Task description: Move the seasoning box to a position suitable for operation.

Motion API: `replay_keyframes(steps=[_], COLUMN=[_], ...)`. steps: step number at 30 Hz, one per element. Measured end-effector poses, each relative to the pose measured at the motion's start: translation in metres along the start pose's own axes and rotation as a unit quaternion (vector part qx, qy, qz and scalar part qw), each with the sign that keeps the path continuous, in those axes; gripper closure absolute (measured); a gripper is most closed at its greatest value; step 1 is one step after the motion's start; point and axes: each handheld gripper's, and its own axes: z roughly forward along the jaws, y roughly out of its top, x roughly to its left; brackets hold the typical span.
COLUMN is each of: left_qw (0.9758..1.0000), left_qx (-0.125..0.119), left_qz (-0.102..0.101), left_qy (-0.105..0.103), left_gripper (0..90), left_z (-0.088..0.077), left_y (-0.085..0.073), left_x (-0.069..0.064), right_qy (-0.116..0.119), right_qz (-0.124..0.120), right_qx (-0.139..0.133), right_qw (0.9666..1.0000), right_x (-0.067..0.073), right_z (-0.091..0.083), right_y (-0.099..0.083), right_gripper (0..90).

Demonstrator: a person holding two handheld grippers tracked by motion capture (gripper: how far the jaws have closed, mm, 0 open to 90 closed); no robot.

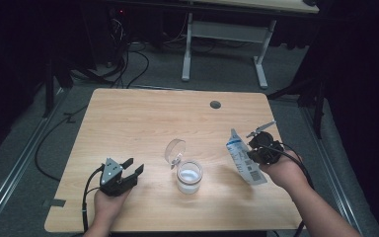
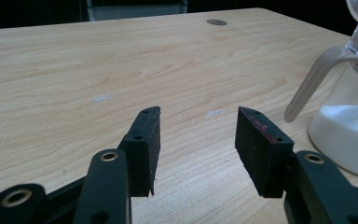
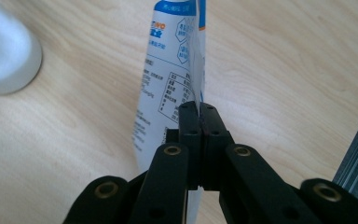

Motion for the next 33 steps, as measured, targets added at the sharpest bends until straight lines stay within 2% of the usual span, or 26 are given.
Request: replay_keyframes(steps=[7,9,16,22,28,30,33], left_qw=[1.0000,1.0000,1.0000,1.0000,1.0000,1.0000,1.0000], left_qx=[0.003,0.003,0.006,0.006,0.006,0.006,0.008], left_qz=[0.003,0.001,0.003,0.001,0.001,0.001,0.002], left_qy=[0.003,0.002,0.002,0.003,0.003,0.003,0.002], left_gripper=[50.6,50.7,50.7,50.7,50.7,50.7,50.7], left_z=[0.001,0.001,0.002,0.001,0.001,0.001,0.001], left_y=[0.000,0.000,0.000,-0.001,-0.001,-0.001,-0.001], left_x=[0.001,0.001,0.001,0.001,0.001,0.001,0.001], right_qy=[-0.012,-0.008,-0.007,0.002,0.007,0.006,0.008], right_qz=[0.014,0.026,0.043,0.058,0.066,0.070,0.074], right_qx=[-0.041,-0.059,-0.102,-0.127,-0.136,-0.150,-0.157], right_qw=[0.9990,0.9979,0.9938,0.9902,0.9884,0.9863,0.9848], right_x=[-0.001,-0.002,-0.004,-0.004,-0.005,-0.006,-0.007], right_z=[-0.001,-0.002,-0.002,0.000,0.003,0.002,0.002], right_y=[-0.004,-0.006,-0.013,-0.018,-0.022,-0.025,-0.027], right_gripper=[90.0,90.0,90.0,90.0,90.0,90.0,90.0])
